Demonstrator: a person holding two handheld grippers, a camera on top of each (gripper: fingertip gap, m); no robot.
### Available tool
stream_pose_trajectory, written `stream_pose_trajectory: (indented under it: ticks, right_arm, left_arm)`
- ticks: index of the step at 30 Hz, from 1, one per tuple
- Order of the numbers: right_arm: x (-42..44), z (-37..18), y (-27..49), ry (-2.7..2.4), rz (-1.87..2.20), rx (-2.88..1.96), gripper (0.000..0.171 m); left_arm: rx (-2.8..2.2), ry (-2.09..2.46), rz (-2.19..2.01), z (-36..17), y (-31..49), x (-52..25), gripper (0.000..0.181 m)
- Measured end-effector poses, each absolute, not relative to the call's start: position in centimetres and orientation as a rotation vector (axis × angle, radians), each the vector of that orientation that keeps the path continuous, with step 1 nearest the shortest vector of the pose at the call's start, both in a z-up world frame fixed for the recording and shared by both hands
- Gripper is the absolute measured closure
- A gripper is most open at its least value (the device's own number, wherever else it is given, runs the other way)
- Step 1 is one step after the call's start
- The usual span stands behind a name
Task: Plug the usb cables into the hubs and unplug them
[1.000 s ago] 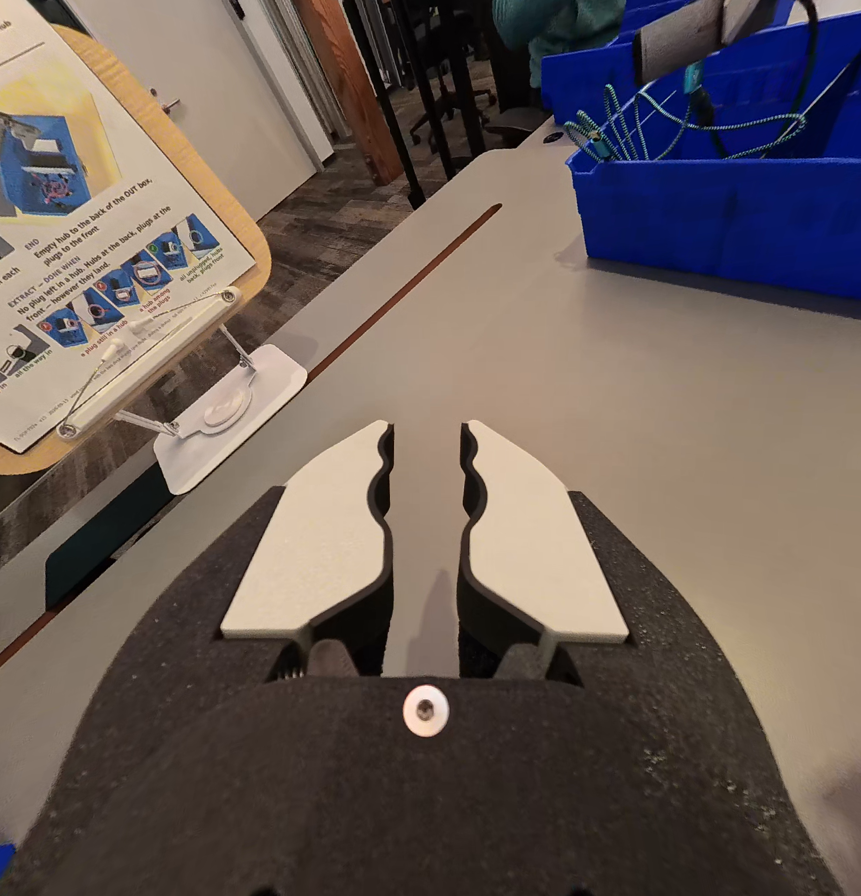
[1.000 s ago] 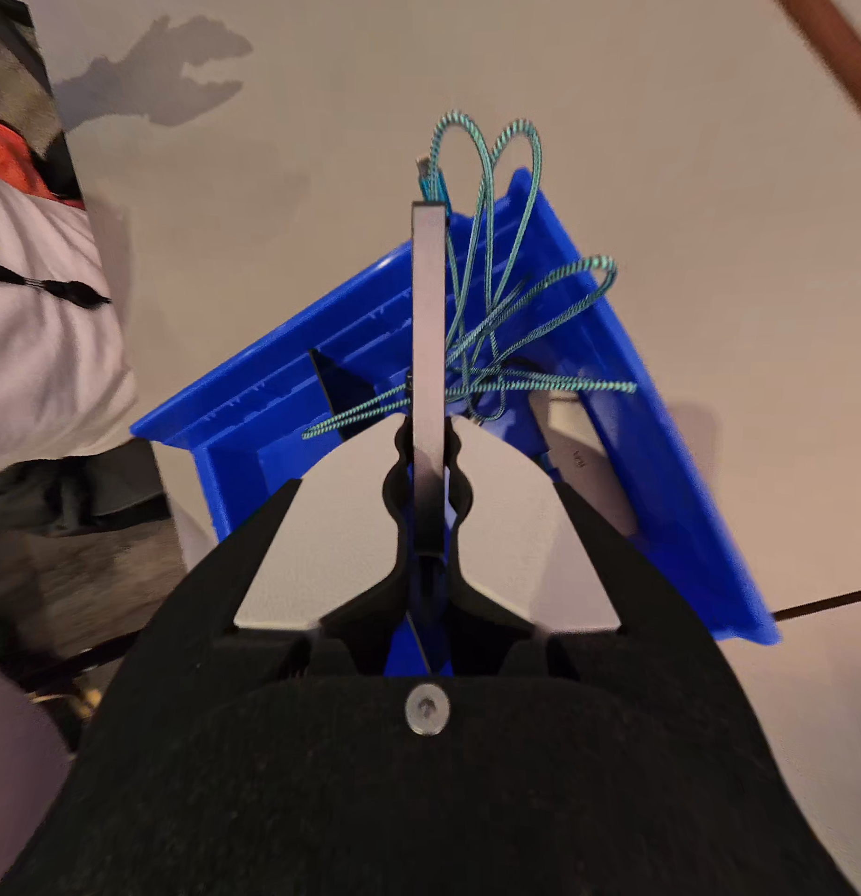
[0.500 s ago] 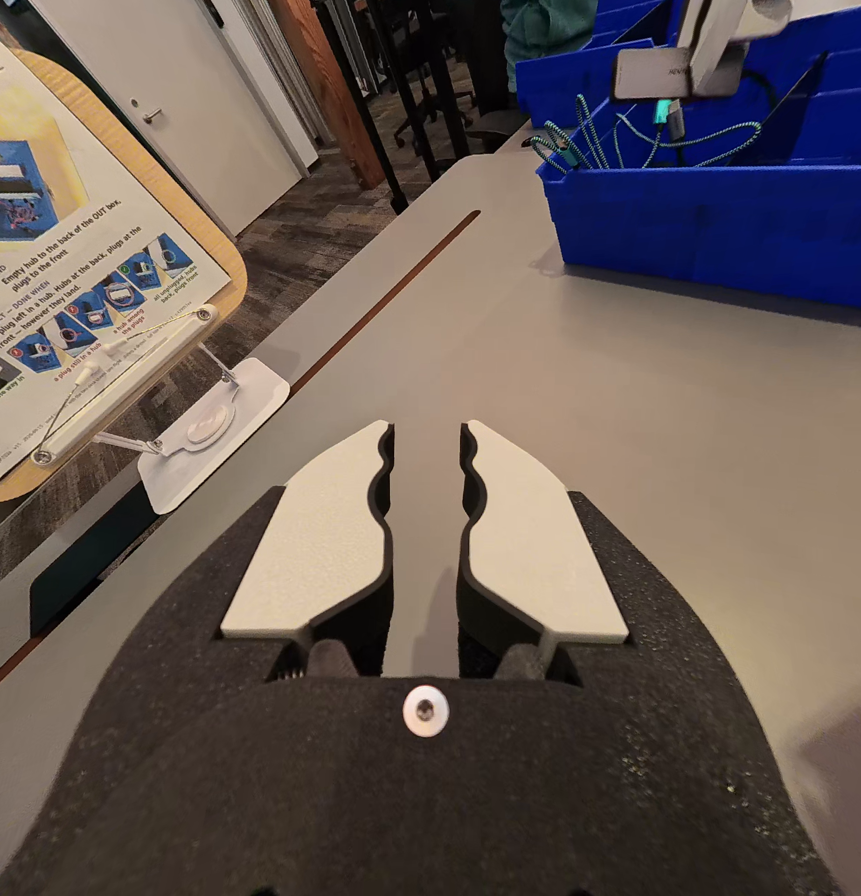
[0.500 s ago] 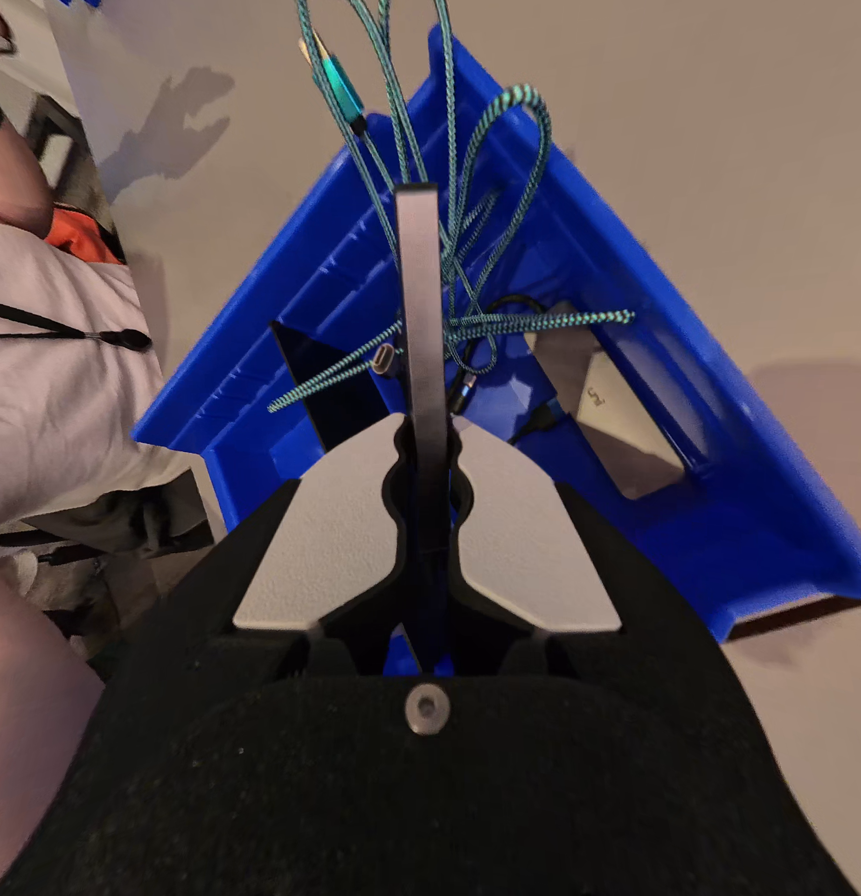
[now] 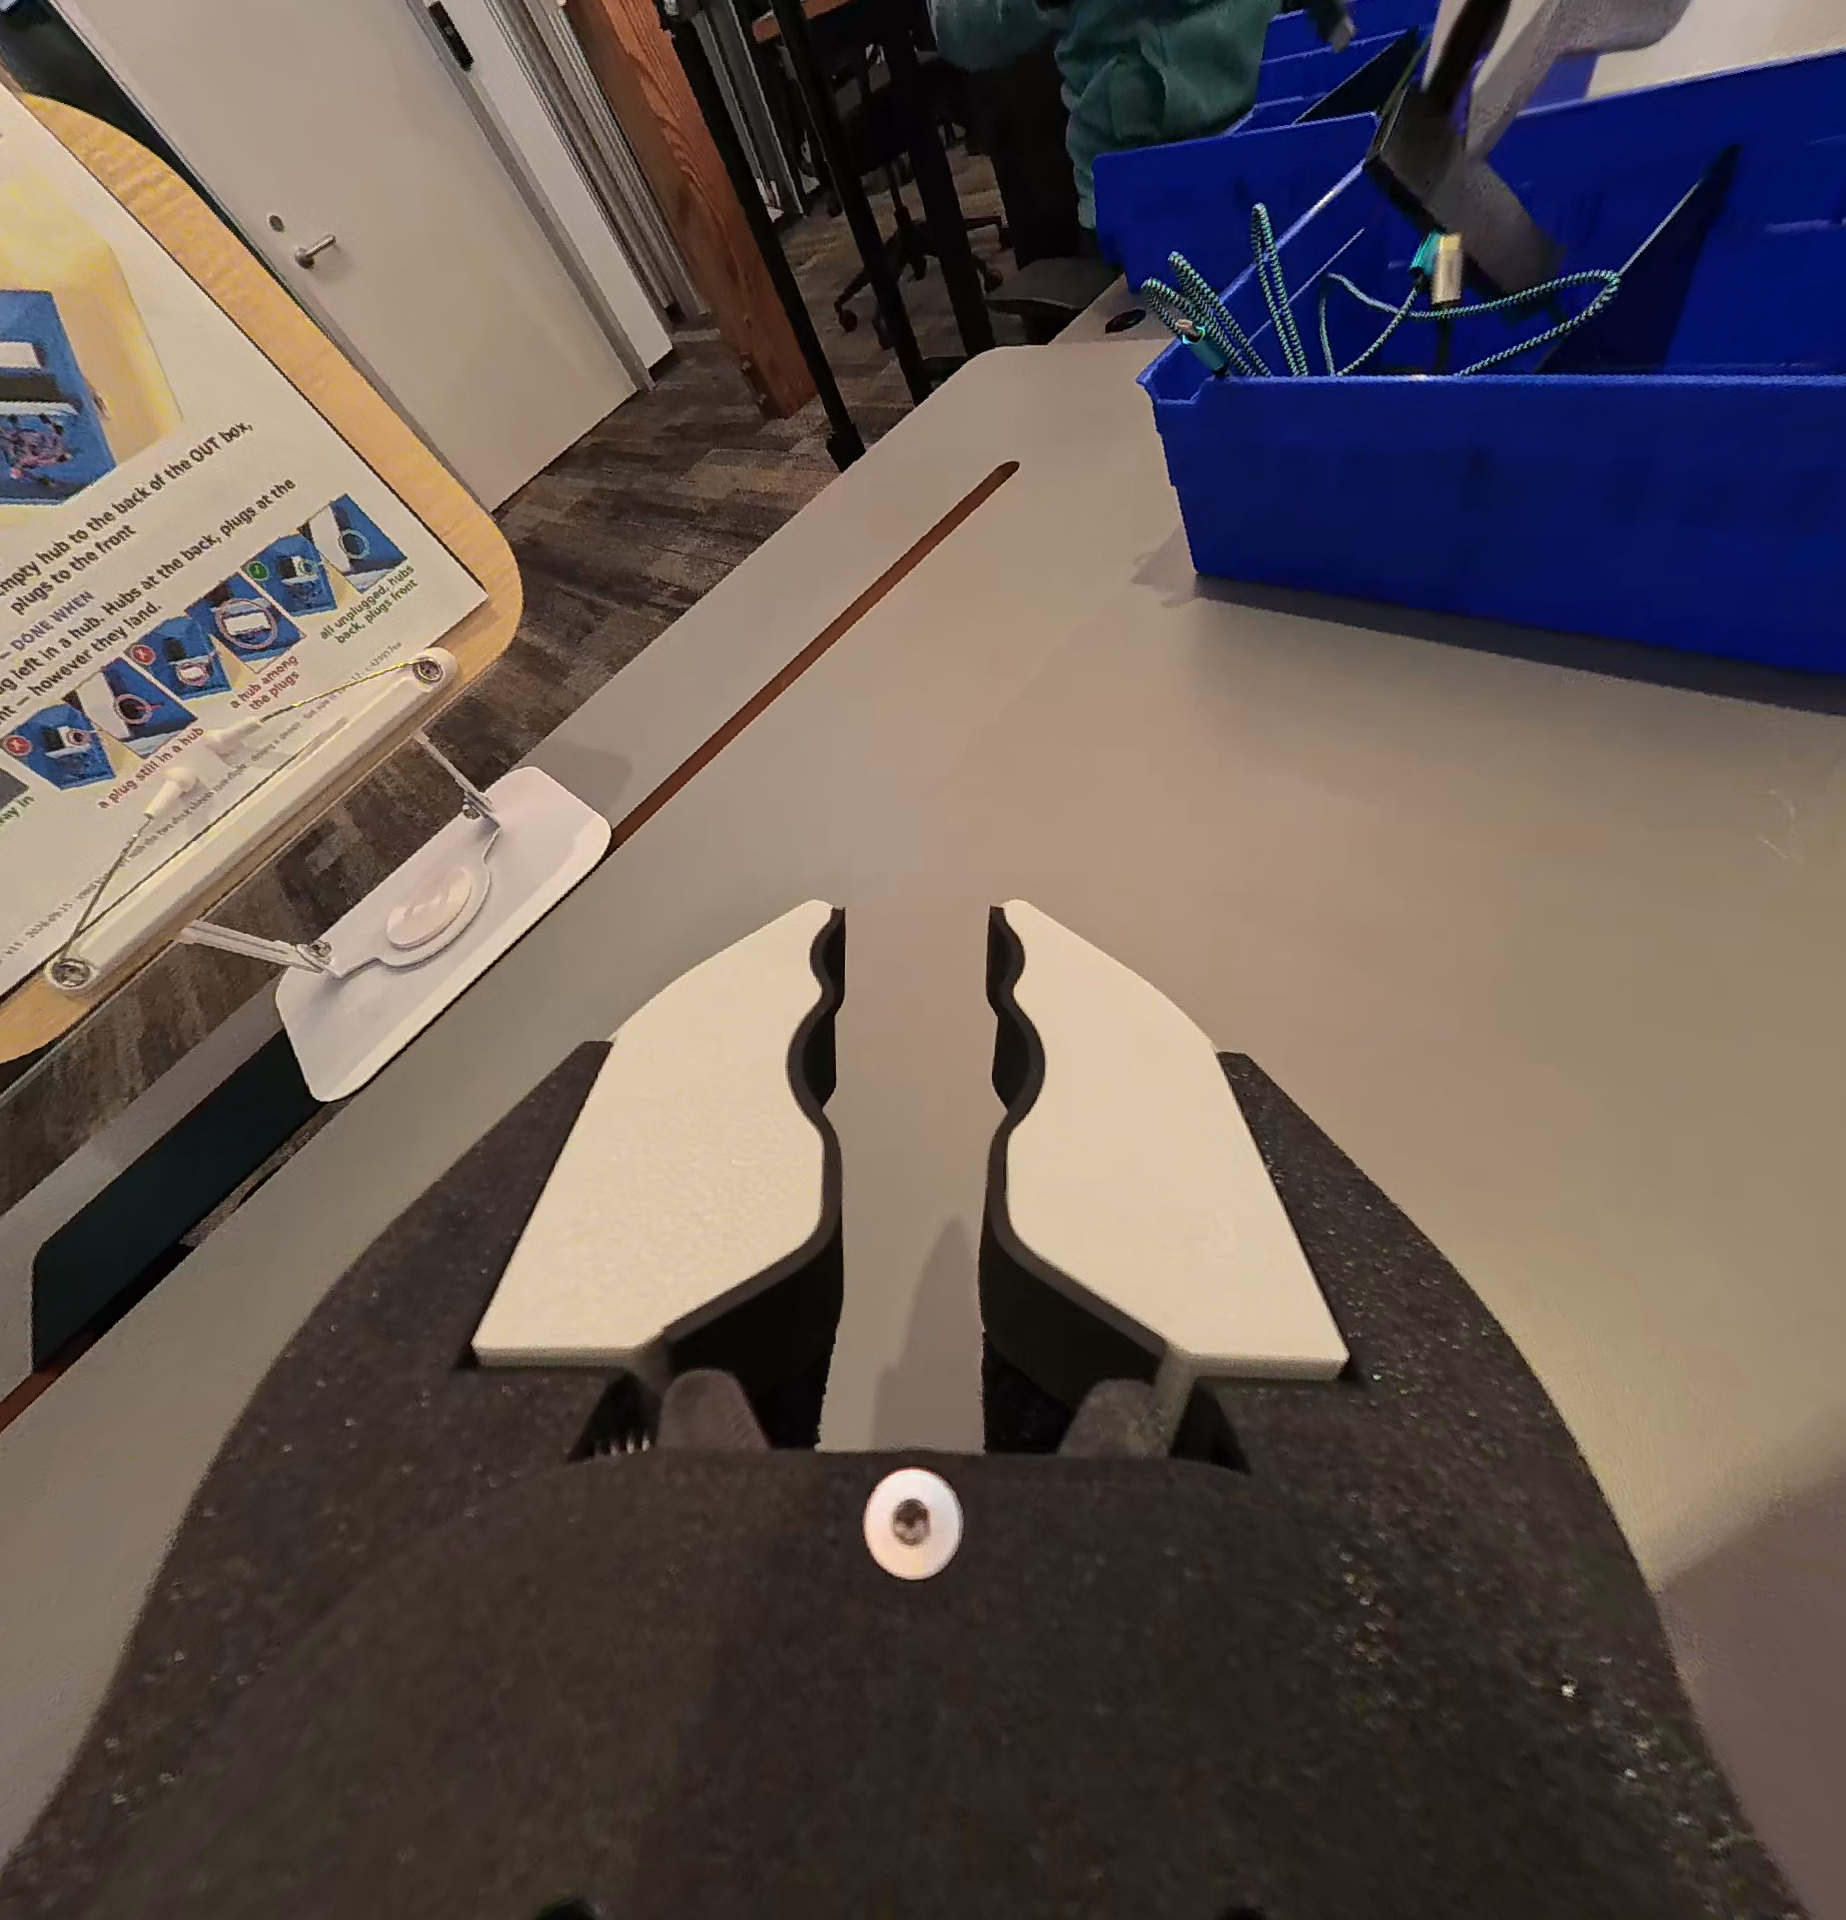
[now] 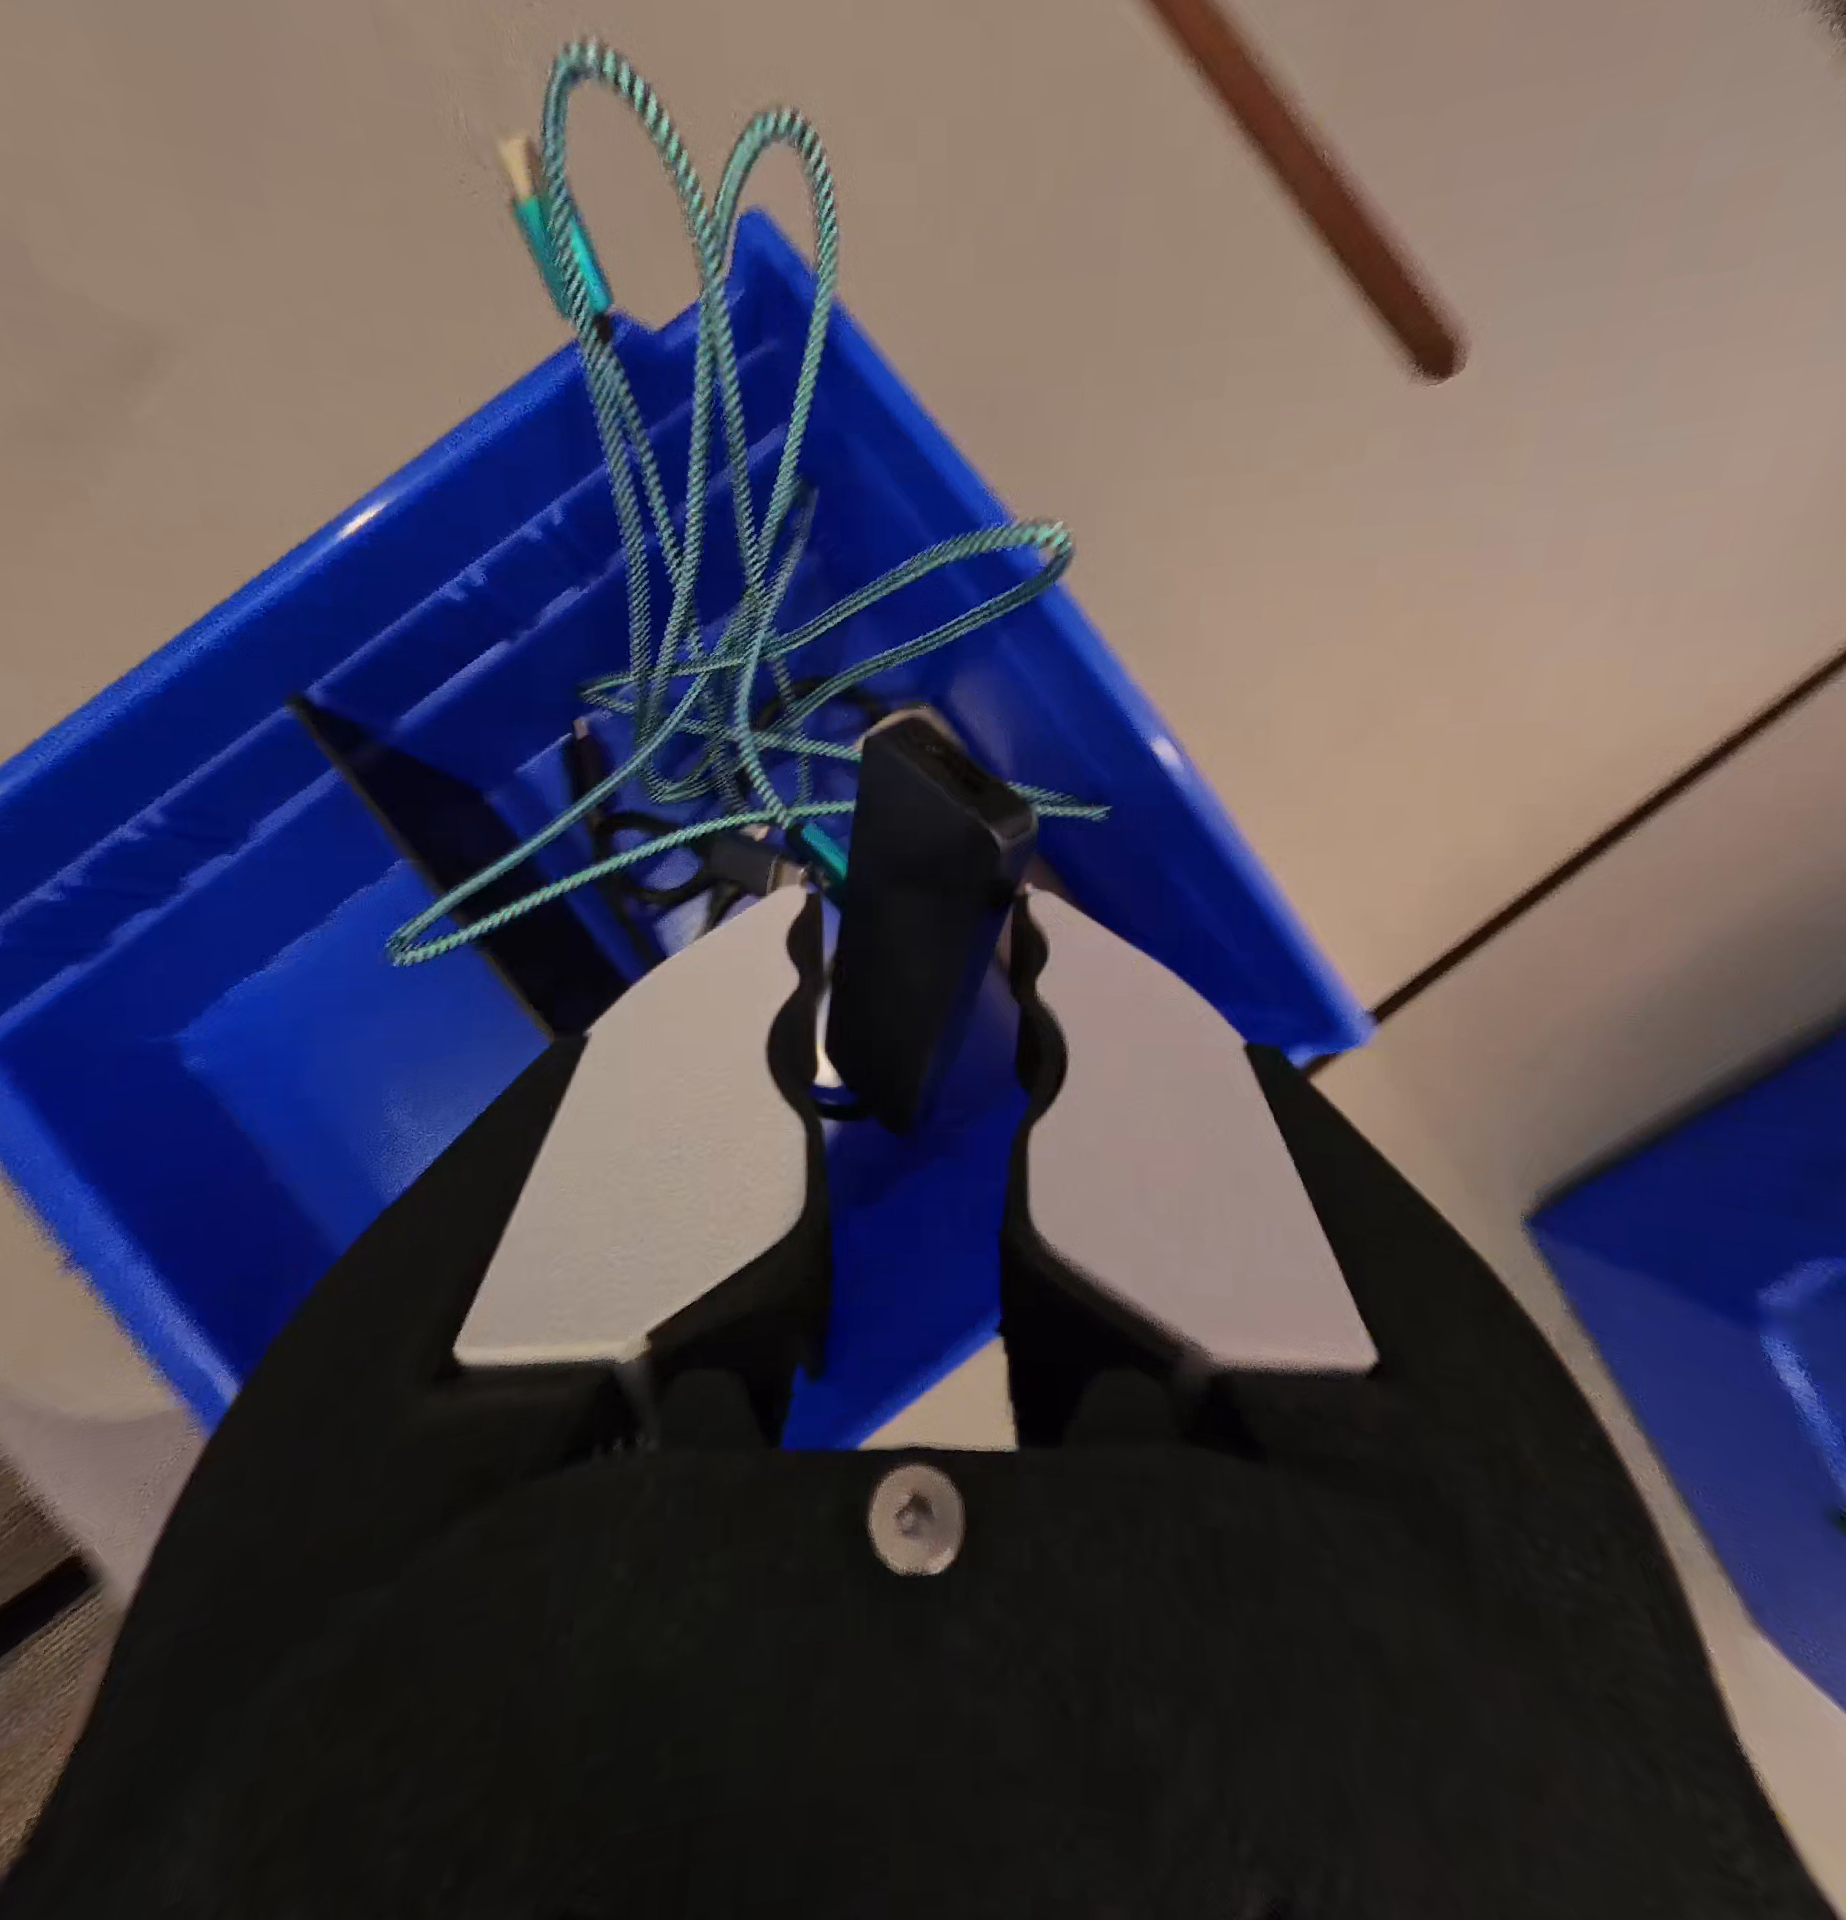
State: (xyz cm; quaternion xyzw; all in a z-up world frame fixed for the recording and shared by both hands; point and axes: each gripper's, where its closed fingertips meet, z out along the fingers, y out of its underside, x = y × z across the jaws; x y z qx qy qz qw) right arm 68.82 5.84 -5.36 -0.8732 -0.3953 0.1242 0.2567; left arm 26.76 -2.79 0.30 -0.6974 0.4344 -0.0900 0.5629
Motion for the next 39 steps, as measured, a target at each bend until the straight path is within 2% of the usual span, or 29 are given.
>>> stream_pose_trajectory:
  ticks: [5,9,18,23,39]
  right_arm:
    - [69.5,-3.3,8.0,-0.97,0.048,-2.269,0.164]
    - [69.9,-5.1,9.1,-0.888,-0.023,-2.34,0.171]
    - [70.6,-9.3,9.3,-0.808,-0.122,-2.488,0.171]
    - [70.6,-9.8,8.6,-0.735,-0.075,-2.53,0.171]
    - [61.9,-2.1,3.1,-0.432,0.146,-2.11,0.171]
  left_arm:
    - [-1.633,1.022,-0.224,0.3,-3.0,26.7,0.156]
    - [-1.635,1.034,-0.237,0.0,-3.4,26.8,0.156]
    - [-1.632,1.017,-0.24,0.3,-3.7,25.5,0.156]
    - [-1.626,1.01,-0.258,0.4,-3.9,25.2,0.156]
    - [-1.729,0.85,-0.392,-2.7,-1.9,22.9,0.154]
